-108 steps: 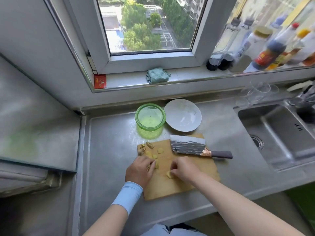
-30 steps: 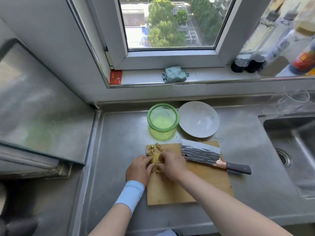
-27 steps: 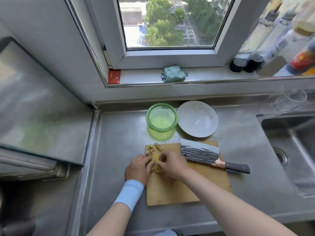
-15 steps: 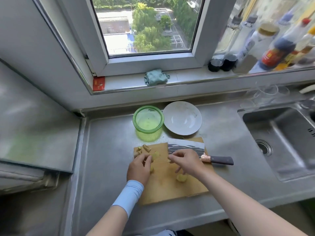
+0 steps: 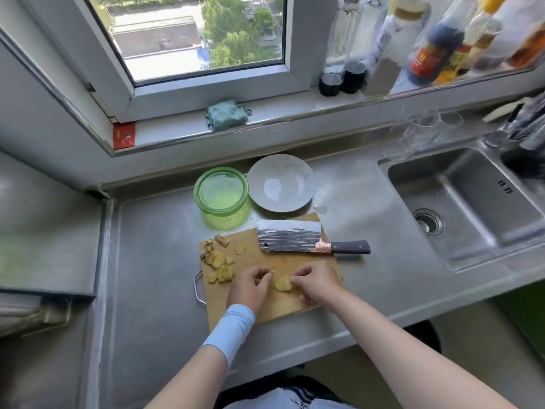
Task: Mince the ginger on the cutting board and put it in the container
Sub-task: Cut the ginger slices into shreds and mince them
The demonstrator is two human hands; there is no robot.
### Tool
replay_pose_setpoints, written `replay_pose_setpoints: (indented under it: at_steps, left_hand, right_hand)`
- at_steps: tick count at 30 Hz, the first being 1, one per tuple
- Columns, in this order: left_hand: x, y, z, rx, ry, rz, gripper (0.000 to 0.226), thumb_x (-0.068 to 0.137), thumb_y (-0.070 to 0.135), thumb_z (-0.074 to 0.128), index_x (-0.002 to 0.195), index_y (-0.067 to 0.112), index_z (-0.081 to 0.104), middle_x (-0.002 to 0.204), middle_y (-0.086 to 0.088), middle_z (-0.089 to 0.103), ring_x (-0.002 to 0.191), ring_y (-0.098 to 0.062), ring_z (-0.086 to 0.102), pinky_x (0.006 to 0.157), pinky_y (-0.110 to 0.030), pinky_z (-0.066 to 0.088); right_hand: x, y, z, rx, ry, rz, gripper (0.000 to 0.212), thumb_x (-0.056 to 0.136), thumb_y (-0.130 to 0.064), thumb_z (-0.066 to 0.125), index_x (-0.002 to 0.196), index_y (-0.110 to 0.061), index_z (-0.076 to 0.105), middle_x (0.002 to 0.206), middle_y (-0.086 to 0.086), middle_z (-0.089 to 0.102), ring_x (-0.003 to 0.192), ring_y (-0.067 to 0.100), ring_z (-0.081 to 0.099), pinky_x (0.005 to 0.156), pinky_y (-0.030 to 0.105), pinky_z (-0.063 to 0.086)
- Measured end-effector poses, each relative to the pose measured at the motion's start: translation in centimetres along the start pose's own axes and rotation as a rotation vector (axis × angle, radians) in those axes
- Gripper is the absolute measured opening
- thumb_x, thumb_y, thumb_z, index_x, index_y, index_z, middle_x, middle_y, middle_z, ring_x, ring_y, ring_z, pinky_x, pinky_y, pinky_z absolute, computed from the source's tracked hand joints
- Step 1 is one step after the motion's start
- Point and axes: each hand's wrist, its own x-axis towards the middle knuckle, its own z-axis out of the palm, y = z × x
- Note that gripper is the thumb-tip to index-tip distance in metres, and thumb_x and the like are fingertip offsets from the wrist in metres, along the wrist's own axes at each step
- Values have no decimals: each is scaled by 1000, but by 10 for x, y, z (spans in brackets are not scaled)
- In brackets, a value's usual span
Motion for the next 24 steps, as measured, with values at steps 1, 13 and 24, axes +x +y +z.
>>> replay_pose_setpoints:
  at_steps: [1, 13, 24]
  left_hand:
    - [-1, -1, -1, -11, 1, -15, 12, 92, 21, 67, 90, 32, 68, 86, 15, 68, 81, -3, 61, 76, -16, 45]
    - [-2, 17, 7, -44, 14, 9, 16, 85, 23, 75, 79, 36, 67, 78, 13, 71, 76, -7, 64, 75, -17, 50]
    - [4, 5, 18, 460, -95, 315, 35, 79, 38, 76, 114, 33, 69, 103, 10, 54, 106, -13, 45, 88, -31, 46]
  right_hand:
    - [1, 0, 1, -65, 11, -37, 9, 84, -26, 76, 89, -19, 79, 67, -11, 70, 58, 5, 62, 54, 16, 43]
    - [-1, -9, -7, -112, 22, -193, 13, 87, -25, 62, 89, -20, 74, 87, -5, 74, 72, 11, 65, 71, 23, 47]
    - [10, 11, -23, -83, -103, -125, 13, 83, -18, 74, 70, -17, 73, 60, 0, 67, 47, 16, 60, 49, 24, 46]
